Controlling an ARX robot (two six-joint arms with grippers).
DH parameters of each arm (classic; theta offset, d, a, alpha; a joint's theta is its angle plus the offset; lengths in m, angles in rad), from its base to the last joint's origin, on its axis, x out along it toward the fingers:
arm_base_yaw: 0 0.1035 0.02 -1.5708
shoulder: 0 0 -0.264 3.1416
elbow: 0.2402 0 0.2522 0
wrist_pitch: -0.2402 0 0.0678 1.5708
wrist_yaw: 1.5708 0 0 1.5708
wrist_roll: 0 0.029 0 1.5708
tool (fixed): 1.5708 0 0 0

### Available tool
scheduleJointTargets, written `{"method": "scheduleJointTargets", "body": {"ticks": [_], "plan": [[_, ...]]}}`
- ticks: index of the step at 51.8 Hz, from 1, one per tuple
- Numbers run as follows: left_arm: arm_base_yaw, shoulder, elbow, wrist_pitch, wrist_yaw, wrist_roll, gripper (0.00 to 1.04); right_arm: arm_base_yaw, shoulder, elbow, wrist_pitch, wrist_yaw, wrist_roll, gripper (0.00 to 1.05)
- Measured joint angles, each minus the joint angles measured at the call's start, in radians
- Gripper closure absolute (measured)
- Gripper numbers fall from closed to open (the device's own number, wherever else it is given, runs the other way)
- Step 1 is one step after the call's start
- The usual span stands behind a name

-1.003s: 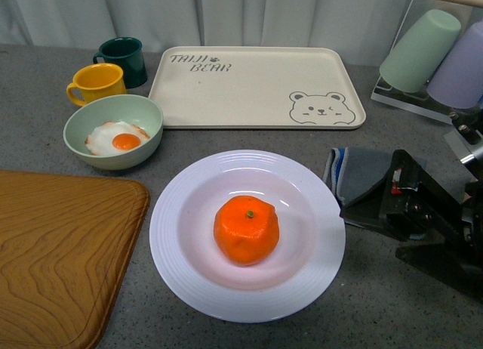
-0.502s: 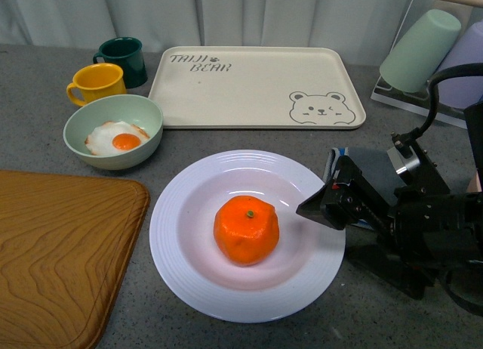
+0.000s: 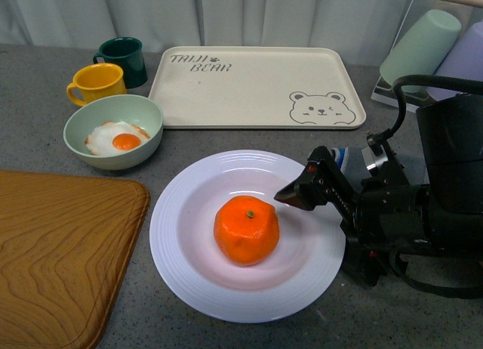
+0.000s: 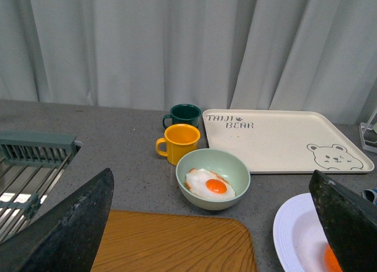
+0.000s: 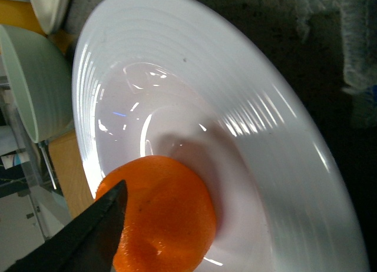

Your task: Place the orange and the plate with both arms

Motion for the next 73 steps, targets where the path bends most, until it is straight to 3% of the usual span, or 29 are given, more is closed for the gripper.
{"method": "scheduleJointTargets", "body": {"ticks": [16,26,55,73], "plan": [[0.0,0.0,0.0,0.0,0.0,0.0,0.07,0.003,0.013,0.008,-0.052,0.05,-0.001,0.77],[0.0,0.0,0.0,0.0,0.0,0.0,0.07,0.002,-0.004,0.019,-0.043,0.014,-0.011,1.0],[0.0,0.0,0.0,0.0,0.0,0.0,0.07,-0.042,-0.019,-0.073,0.254,0.001,0.016,1.01],[0.0,0.0,0.0,0.0,0.0,0.0,0.07,-0.077,-0.03,0.089,0.163,-0.031,0.018,1.01]]}}
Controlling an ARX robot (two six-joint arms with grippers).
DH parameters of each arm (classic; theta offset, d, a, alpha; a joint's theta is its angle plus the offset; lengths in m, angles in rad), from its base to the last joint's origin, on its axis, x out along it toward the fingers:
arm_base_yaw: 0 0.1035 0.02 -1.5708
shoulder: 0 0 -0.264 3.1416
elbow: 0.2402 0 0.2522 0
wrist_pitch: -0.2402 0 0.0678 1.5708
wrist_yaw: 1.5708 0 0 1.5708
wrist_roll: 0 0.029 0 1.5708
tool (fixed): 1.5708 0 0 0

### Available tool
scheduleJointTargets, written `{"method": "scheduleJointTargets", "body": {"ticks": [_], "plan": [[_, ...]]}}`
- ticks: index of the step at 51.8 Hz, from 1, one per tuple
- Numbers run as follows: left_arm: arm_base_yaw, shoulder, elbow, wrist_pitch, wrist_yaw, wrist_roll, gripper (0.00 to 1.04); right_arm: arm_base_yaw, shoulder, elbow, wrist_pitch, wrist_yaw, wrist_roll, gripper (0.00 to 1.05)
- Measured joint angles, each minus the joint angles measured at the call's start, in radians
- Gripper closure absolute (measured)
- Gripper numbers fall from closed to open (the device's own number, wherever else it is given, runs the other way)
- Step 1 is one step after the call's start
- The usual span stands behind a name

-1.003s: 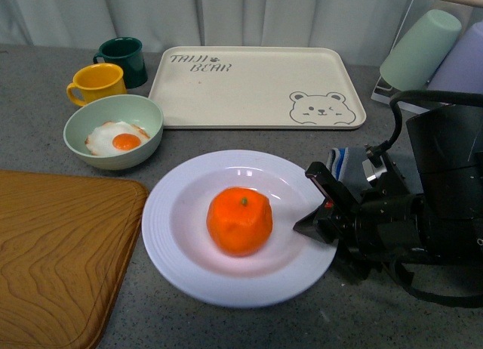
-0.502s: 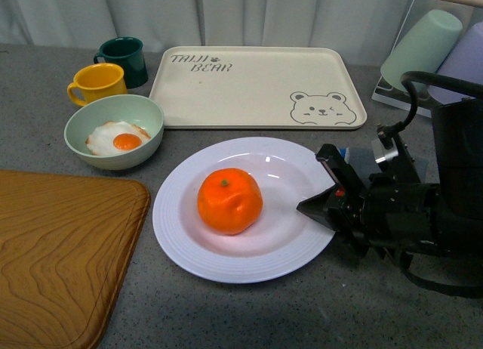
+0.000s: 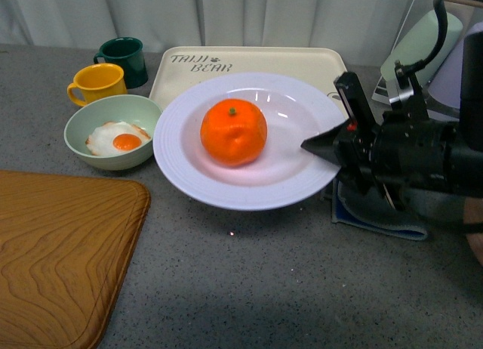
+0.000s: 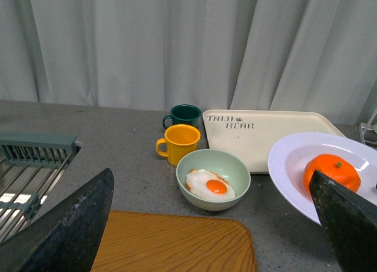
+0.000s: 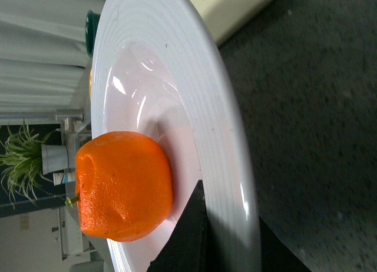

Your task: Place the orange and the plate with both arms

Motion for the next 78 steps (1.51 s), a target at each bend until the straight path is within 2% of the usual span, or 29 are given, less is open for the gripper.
{"method": "scheduleJointTargets", "body": {"ticks": [18,34,44,55,70,78], "plan": [[0.0,0.0,0.0,0.0,0.0,0.0,0.07,-0.027,0.172,0.341,-0.157,-0.01,0.021,1.01],[0.0,0.0,0.0,0.0,0.0,0.0,0.07,-0.037,0.377,0.71,-0.356,-0.011,0.032,1.01],[0.0,0.0,0.0,0.0,0.0,0.0,0.07,-0.04,0.447,0.845,-0.448,0.02,0.029,1.01],[0.0,0.0,0.0,0.0,0.0,0.0,0.07,-0.041,0.486,0.905,-0.509,0.039,-0.002,1.01],[0.0,0.0,0.0,0.0,0.0,0.0,0.07,-0.041,0.481,0.896,-0.536,0.057,-0.053,0.6],[0.0,0.0,0.0,0.0,0.0,0.0,0.07,-0.037,0.43,0.833,-0.558,0.09,-0.162,0.39]]}}
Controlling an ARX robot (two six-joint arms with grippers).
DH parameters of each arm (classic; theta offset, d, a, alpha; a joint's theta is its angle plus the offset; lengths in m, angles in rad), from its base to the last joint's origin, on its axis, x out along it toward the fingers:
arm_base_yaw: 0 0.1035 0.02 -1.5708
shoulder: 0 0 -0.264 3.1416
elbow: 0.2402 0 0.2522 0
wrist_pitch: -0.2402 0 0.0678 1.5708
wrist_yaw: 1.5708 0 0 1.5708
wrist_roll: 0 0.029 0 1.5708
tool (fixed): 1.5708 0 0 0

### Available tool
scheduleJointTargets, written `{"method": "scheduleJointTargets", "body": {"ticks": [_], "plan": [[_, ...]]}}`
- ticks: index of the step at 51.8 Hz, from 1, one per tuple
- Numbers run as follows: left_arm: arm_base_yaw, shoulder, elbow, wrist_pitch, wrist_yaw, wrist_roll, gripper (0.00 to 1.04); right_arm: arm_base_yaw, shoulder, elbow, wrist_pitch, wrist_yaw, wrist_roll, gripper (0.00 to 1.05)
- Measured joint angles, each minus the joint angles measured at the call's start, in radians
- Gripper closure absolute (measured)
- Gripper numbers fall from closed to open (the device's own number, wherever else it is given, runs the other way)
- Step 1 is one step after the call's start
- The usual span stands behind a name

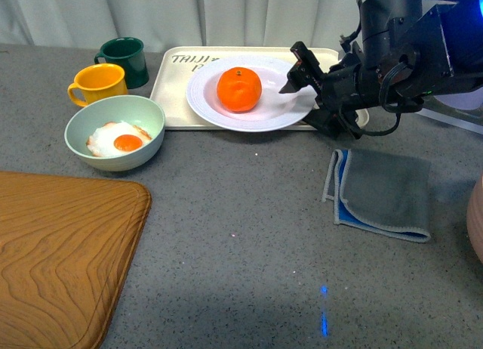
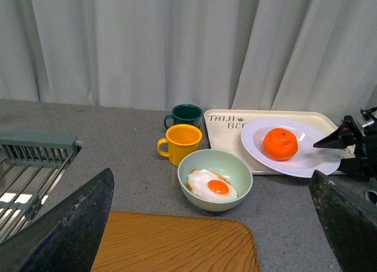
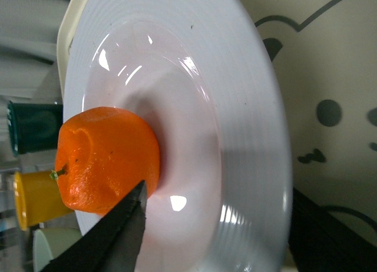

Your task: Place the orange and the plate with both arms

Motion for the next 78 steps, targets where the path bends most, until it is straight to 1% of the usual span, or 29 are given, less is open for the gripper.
{"method": "scheduleJointTargets", "body": {"ticks": [8,11,15,19,22,23,24,25,26,28,31,32,35,37,42,45,46,62,72,75,78], "plan": [[0.0,0.0,0.0,0.0,0.0,0.0,0.07,0.002,-0.09,-0.084,-0.012,0.05,-0.124,0.18],[0.0,0.0,0.0,0.0,0.0,0.0,0.07,0.001,-0.135,-0.117,-0.028,0.067,-0.16,0.08],[0.0,0.0,0.0,0.0,0.0,0.0,0.07,0.001,-0.209,-0.209,-0.008,0.117,-0.227,0.1],[0.0,0.0,0.0,0.0,0.0,0.0,0.07,0.002,-0.269,-0.29,0.022,0.183,-0.312,0.1],[0.0,0.0,0.0,0.0,0.0,0.0,0.07,0.011,-0.273,-0.406,0.349,0.411,-0.465,0.2],[0.0,0.0,0.0,0.0,0.0,0.0,0.07,0.011,-0.274,-0.426,0.403,0.447,-0.504,0.22],[0.0,0.0,0.0,0.0,0.002,0.0,0.07,0.011,-0.277,-0.473,0.509,0.509,-0.553,0.25],[0.0,0.0,0.0,0.0,0.002,0.0,0.07,0.011,-0.279,-0.498,0.563,0.521,-0.564,0.27],[0.0,0.0,0.0,0.0,0.0,0.0,0.07,0.009,-0.286,-0.547,0.661,0.566,-0.619,0.31],[0.0,0.0,0.0,0.0,-0.002,0.0,0.07,0.001,-0.309,-0.642,0.821,0.602,-0.681,0.38],[0.0,0.0,0.0,-0.001,-0.001,0.0,0.07,-0.016,-0.368,-0.761,0.99,0.603,-0.751,0.49],[0.0,0.0,0.0,-0.001,-0.001,0.0,0.07,-0.019,-0.381,-0.779,1.011,0.602,-0.754,0.5],[0.0,0.0,0.0,-0.001,-0.001,0.0,0.07,-0.037,-0.469,-0.868,1.089,0.593,-0.787,0.61],[0.0,0.0,0.0,-0.001,-0.001,0.0,0.07,-0.048,-0.528,-0.921,1.112,0.584,-0.802,0.68],[0.0,0.0,0.0,-0.001,0.0,0.0,0.07,-0.075,-0.651,-1.079,1.133,0.559,-0.819,0.91],[0.0,0.0,0.0,-0.001,0.0,0.0,0.07,-0.085,-0.694,-1.145,1.134,0.545,-0.825,1.02],[0.0,0.0,0.0,-0.001,0.0,0.0,0.07,-0.086,-0.702,-1.155,1.134,0.544,-0.826,1.04],[0.0,0.0,0.0,-0.001,0.0,0.0,0.07,-0.128,-0.948,-1.366,1.104,0.503,-0.829,1.04],[0.0,0.0,0.0,-0.001,0.0,0.0,0.07,-0.15,-1.096,-1.458,1.042,0.48,-0.829,1.04],[0.0,0.0,0.0,-0.001,0.0,0.0,0.07,-0.184,-1.15,-1.485,1.012,0.426,-0.829,1.04],[0.0,0.0,0.0,-0.001,0.0,0.0,0.07,-0.201,-1.21,-1.504,0.971,0.425,-0.829,1.04]]}}
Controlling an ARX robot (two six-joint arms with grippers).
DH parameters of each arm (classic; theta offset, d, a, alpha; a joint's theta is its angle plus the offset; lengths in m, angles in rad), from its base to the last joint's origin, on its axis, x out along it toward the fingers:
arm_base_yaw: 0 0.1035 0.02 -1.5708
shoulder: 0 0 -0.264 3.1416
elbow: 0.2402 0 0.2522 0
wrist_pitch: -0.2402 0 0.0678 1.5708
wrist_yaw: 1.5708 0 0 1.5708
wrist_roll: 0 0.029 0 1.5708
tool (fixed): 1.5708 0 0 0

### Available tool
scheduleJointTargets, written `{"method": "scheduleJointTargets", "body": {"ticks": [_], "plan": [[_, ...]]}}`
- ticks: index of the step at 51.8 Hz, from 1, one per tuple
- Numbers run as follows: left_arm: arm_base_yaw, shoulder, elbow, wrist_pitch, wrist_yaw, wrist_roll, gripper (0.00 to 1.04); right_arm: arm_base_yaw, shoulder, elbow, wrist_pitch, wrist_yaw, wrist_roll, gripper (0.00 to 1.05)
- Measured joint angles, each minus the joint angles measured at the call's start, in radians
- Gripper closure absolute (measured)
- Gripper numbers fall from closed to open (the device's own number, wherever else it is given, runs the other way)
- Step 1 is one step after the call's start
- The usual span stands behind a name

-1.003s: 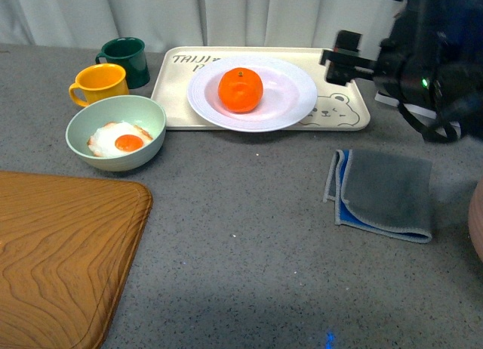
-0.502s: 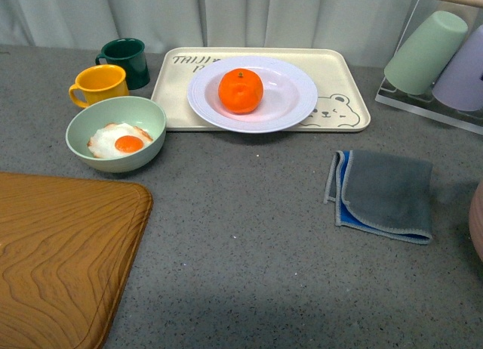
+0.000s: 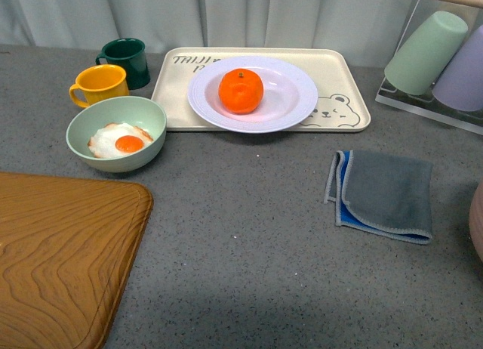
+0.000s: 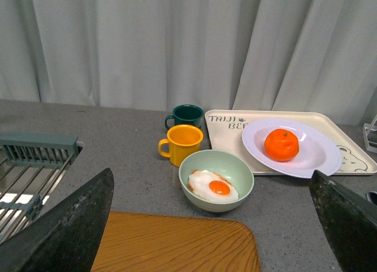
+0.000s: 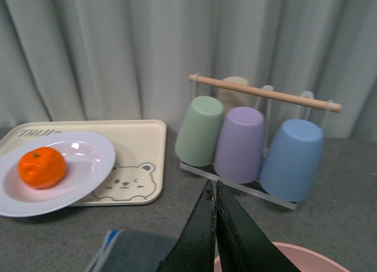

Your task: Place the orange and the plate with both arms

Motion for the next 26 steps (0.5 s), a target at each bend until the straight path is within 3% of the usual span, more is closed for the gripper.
{"method": "scheduleJointTargets", "body": {"ticks": [6,26], "plan": [[0.0,0.0,0.0,0.0,0.001,0.0,0.07,-0.008,-0.192,-0.023,-0.161,-0.001,0.0,1.04],[0.0,0.0,0.0,0.0,0.0,0.0,0.07,-0.008,-0.476,-0.095,-0.373,-0.004,0.0,1.04]]}}
